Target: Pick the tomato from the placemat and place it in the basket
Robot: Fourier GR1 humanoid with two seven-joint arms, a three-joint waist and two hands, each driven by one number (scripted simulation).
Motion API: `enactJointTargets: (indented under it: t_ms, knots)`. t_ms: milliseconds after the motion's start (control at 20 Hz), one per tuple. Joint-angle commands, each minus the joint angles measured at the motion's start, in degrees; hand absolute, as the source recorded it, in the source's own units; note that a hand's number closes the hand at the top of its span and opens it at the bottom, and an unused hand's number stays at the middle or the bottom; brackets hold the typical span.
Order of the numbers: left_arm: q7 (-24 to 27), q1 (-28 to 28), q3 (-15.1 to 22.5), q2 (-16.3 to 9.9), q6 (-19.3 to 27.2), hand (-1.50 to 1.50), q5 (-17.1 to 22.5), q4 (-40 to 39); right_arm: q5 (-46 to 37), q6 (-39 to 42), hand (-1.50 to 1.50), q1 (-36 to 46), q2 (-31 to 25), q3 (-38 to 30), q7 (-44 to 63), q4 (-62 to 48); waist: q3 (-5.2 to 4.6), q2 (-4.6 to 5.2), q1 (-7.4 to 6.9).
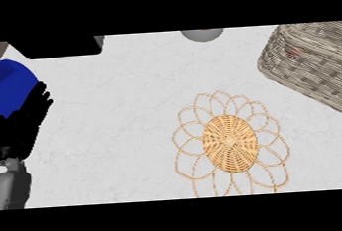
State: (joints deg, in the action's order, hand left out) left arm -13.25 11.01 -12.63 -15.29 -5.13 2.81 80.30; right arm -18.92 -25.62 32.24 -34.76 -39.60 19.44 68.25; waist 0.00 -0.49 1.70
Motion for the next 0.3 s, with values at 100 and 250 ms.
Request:
enactJointTargets:
  t_ms: [100,250]
  knots:
    - [2.42,-0.61,0.65,0.35,-0.33,0.0,-1.02,-1.38,11.71,14.39,-1.5,-16.11,-2.4,-7.95,-1.2,8.83,0.0,0.15,0.17]
    - [1.28,-2.25,-0.14,-0.07,-1.18,0.0,0.34,0.69,17.47,22.47,-1.5,-21.58,-5.7,-12.85,-0.67,10.59,0.01,0.13,-0.27]
